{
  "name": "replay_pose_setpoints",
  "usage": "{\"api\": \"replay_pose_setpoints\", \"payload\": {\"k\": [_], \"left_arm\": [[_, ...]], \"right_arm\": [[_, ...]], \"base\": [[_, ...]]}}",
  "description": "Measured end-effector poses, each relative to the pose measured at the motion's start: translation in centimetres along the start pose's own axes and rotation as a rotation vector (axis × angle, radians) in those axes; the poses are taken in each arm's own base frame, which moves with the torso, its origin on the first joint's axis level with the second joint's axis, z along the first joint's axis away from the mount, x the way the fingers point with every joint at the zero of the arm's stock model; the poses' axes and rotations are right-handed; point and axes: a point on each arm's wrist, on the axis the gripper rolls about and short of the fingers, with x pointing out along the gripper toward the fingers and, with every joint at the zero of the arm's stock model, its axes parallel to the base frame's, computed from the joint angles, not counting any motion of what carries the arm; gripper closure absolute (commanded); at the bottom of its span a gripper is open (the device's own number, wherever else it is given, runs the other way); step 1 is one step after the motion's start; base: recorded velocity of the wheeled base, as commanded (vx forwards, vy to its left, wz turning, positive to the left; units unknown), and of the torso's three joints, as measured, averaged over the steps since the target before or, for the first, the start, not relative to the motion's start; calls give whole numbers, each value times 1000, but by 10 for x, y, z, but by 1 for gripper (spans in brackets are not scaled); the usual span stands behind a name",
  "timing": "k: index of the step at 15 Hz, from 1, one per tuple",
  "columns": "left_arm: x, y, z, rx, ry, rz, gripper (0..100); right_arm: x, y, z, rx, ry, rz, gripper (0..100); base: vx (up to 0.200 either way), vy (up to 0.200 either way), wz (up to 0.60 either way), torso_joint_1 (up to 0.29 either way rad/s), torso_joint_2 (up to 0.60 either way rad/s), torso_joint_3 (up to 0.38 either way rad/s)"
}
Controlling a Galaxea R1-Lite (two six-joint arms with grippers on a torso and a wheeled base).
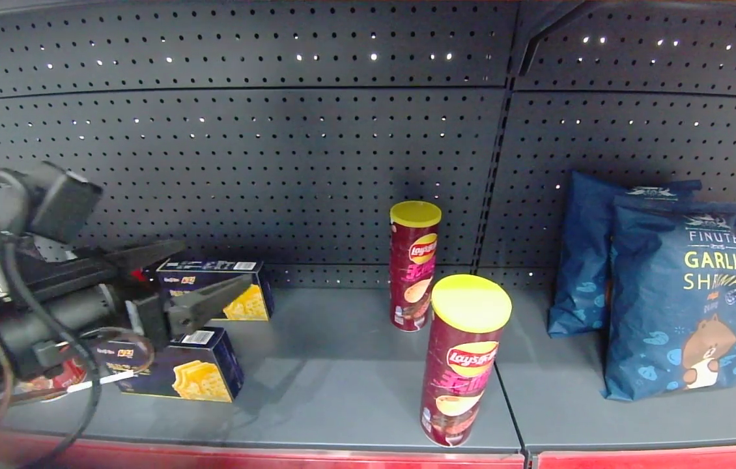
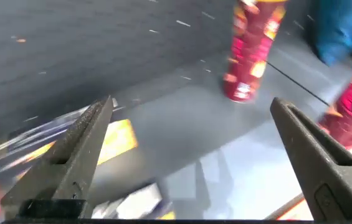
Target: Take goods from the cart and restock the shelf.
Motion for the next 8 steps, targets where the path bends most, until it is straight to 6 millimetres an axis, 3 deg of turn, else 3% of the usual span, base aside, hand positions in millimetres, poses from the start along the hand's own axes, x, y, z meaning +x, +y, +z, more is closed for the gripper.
{"api": "replay_pose_setpoints", "payload": {"k": [2,4,6,8], "left_arm": [[-32,2,2,-25,-34,100,0],[-54,4,6,-42,-82,176,0],[-67,6,10,-44,-123,222,0],[-76,5,9,-41,-142,241,0]], "right_arm": [[1,-4,35,33,-34,27,0],[14,-8,77,48,-37,80,0],[40,-11,109,47,-6,163,0],[69,-5,124,42,54,242,0]], "base": [[0,0,0,0,0,0],[0,0,0,0,0,0],[0,0,0,0,0,0],[0,0,0,0,0,0]]}}
